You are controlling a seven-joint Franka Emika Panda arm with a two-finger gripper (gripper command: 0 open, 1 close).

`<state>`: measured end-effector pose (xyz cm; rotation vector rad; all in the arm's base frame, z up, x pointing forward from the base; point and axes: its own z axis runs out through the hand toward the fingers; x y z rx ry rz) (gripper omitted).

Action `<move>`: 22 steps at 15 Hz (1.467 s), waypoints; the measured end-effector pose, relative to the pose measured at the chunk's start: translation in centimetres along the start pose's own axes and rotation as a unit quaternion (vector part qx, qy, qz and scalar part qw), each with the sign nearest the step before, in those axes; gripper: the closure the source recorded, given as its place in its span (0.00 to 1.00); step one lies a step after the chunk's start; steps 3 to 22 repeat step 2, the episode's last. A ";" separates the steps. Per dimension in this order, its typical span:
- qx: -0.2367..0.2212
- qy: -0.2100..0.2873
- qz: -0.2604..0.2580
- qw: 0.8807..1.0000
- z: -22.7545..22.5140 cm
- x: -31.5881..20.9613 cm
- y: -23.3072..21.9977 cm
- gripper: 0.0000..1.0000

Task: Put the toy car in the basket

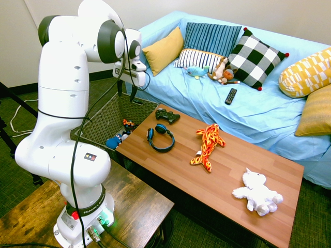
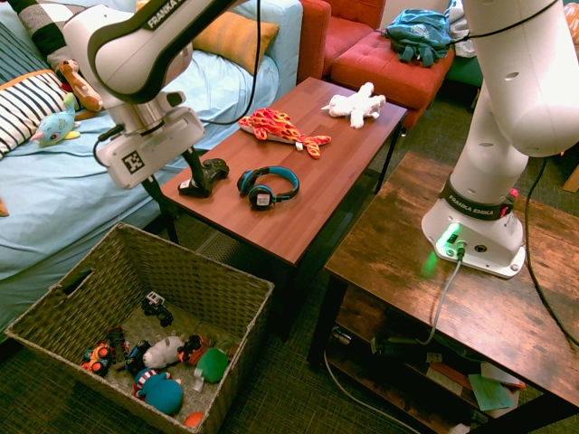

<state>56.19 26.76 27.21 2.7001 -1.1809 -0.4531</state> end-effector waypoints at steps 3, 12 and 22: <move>0.040 0.001 0.013 0.999 -3.6 5.4 5.5 0.00; 0.040 0.001 0.013 0.999 -3.6 5.4 5.5 0.00; 0.040 0.001 0.013 0.999 -3.6 5.4 5.5 0.00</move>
